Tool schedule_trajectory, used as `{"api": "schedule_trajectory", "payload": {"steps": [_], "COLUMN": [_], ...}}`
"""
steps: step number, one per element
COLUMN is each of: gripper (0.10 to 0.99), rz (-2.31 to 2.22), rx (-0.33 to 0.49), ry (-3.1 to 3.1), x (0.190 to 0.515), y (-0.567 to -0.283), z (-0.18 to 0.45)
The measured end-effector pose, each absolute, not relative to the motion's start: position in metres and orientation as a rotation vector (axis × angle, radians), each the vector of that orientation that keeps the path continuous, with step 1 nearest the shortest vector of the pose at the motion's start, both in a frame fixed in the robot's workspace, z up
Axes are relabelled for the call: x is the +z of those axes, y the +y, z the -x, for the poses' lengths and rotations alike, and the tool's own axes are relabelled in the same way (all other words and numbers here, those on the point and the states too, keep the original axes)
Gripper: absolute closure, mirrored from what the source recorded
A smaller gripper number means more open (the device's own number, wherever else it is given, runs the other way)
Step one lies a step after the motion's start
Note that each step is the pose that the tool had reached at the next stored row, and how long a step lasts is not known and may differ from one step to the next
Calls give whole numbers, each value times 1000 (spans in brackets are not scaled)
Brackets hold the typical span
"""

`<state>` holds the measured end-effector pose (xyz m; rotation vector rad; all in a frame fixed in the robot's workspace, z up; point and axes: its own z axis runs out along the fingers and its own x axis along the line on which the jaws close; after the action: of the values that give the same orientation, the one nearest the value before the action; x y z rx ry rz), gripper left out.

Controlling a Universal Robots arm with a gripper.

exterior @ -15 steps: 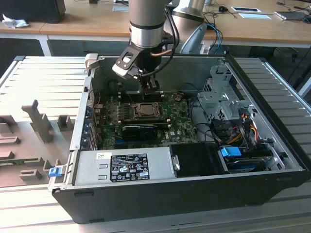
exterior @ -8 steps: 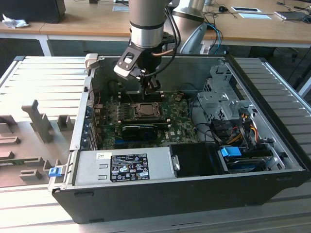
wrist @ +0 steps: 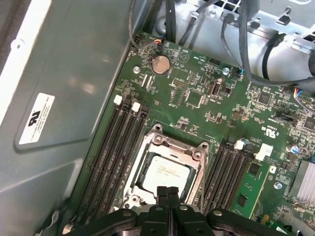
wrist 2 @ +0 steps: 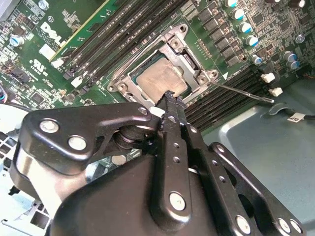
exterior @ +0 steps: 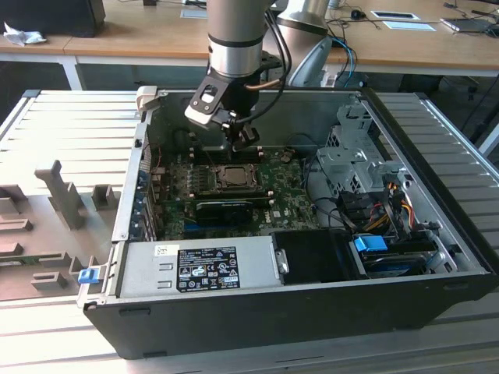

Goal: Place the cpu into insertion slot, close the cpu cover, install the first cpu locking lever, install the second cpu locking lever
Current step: 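Install the first cpu locking lever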

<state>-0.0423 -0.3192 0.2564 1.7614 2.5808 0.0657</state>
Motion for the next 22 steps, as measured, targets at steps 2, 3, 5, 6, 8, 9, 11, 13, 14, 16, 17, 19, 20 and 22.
{"api": "schedule_trajectory", "payload": {"steps": [2,3,5,6,8,9,11,13,14,16,17,19,20,22], "gripper": [980,980,980,980,980,980,980,980,980,980,980,980,980,980], "rz": [-1739,-1732,-1715,-1708,-1674,-1661,-1639,-1616,-1606,-1583,-1572,-1554,-1545,-1523], "rx": [66,66,66,66,66,67,67,67,67,67,67,68,68,68], "ry": [2596,2601,2613,2617,2640,2649,2663,2677,2683,2697,2704,2715,2720,2732], "x": [256,256,256,256,256,256,256,256,257,257,258,259,260,262], "y": [-319,-319,-319,-319,-319,-319,-319,-319,-319,-319,-319,-319,-319,-319], "z": [42,42,42,42,42,42,42,42,42,42,42,42,42,42]}}
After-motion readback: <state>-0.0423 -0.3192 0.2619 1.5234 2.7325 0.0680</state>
